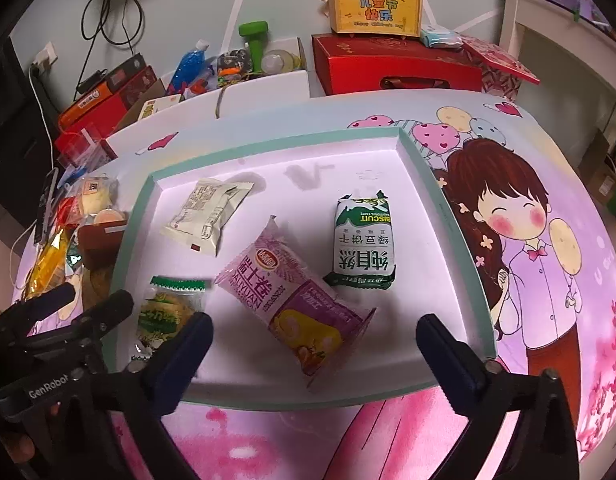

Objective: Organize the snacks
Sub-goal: 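Release the green packet in the tray with the left tool while the right tool releases the pink packet, then move both open tools from the tray back to the snack pile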

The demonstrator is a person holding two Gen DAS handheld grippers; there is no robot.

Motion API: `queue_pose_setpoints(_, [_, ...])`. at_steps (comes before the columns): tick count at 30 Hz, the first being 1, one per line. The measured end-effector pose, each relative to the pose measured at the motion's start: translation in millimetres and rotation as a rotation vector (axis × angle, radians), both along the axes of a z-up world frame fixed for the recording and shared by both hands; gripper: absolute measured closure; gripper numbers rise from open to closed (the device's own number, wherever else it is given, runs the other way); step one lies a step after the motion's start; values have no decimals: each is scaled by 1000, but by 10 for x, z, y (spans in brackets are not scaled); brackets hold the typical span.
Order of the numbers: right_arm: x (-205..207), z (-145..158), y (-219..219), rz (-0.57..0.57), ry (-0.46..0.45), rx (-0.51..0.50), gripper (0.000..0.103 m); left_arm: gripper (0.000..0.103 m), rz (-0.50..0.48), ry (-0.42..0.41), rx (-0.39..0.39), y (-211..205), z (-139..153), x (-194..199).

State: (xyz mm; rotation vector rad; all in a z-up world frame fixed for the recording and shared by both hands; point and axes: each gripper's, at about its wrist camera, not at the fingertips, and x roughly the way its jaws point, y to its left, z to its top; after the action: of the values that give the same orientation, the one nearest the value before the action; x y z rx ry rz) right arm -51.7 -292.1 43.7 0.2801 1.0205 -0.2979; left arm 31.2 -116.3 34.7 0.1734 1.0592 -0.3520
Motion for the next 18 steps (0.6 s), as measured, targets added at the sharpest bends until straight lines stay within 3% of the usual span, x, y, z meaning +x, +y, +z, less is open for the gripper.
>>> queue_pose_setpoints(18, [1, -5, -30, -20, -11, 6, 0, 1, 13, -3, -38, 87, 23, 16])
